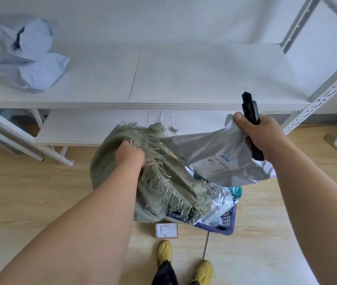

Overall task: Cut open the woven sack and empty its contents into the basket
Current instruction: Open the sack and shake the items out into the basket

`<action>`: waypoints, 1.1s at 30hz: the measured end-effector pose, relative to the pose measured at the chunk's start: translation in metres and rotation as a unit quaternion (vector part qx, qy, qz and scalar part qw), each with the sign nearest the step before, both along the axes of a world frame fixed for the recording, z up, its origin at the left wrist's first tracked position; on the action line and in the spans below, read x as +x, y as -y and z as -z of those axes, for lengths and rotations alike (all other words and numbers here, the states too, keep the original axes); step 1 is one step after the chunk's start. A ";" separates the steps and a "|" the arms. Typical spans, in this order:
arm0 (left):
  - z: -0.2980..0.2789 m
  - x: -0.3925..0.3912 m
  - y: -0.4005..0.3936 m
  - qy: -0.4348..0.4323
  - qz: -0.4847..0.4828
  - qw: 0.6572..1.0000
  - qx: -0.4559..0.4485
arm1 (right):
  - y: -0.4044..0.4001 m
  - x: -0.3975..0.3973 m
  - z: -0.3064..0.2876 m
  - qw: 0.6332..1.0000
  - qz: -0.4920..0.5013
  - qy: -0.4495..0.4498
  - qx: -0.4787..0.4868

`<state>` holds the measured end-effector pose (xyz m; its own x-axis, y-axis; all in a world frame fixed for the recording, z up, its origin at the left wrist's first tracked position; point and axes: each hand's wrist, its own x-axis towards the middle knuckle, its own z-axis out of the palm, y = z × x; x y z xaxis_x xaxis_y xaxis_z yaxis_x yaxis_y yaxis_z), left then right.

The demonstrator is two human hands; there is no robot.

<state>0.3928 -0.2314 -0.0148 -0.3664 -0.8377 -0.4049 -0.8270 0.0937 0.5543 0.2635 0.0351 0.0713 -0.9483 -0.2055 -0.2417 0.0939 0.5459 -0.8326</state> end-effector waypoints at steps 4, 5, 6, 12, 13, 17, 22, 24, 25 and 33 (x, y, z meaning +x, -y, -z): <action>-0.009 -0.008 -0.012 -0.047 0.019 0.999 -0.005 | -0.003 0.000 -0.002 1.000 -0.019 0.005 -0.017; -0.010 -0.009 -0.015 -0.058 0.021 0.998 -0.002 | -0.003 -0.001 -0.004 0.999 -0.024 0.016 -0.035; -0.011 -0.010 -0.017 -0.072 0.011 0.997 0.019 | -0.004 -0.001 -0.006 0.998 -0.029 0.027 -0.052; -0.019 -0.023 -0.023 -0.115 -0.081 0.974 0.177 | -0.007 -0.004 -0.017 0.993 -0.070 0.037 -0.093; -0.022 -0.024 -0.024 -0.140 -0.100 0.959 0.226 | -0.006 -0.004 -0.017 0.993 -0.078 0.037 -0.085; -0.022 -0.028 -0.026 -0.233 -0.088 0.900 0.357 | -0.005 -0.004 -0.007 0.994 -0.099 0.034 -0.040; -0.019 -0.032 -0.034 -0.285 -0.167 0.890 0.315 | 0.002 -0.006 0.009 0.989 -0.089 -0.068 0.095; -0.020 -0.031 -0.041 -0.296 -0.194 0.875 0.329 | 0.009 -0.006 0.011 0.982 -0.048 -0.114 0.146; -0.021 -0.030 -0.045 -0.302 -0.194 0.869 0.341 | 0.015 -0.004 0.011 0.977 -0.044 -0.125 0.169; -0.019 -0.028 -0.056 -0.340 -0.102 0.861 0.363 | 0.036 0.022 0.058 0.991 -0.059 0.023 0.115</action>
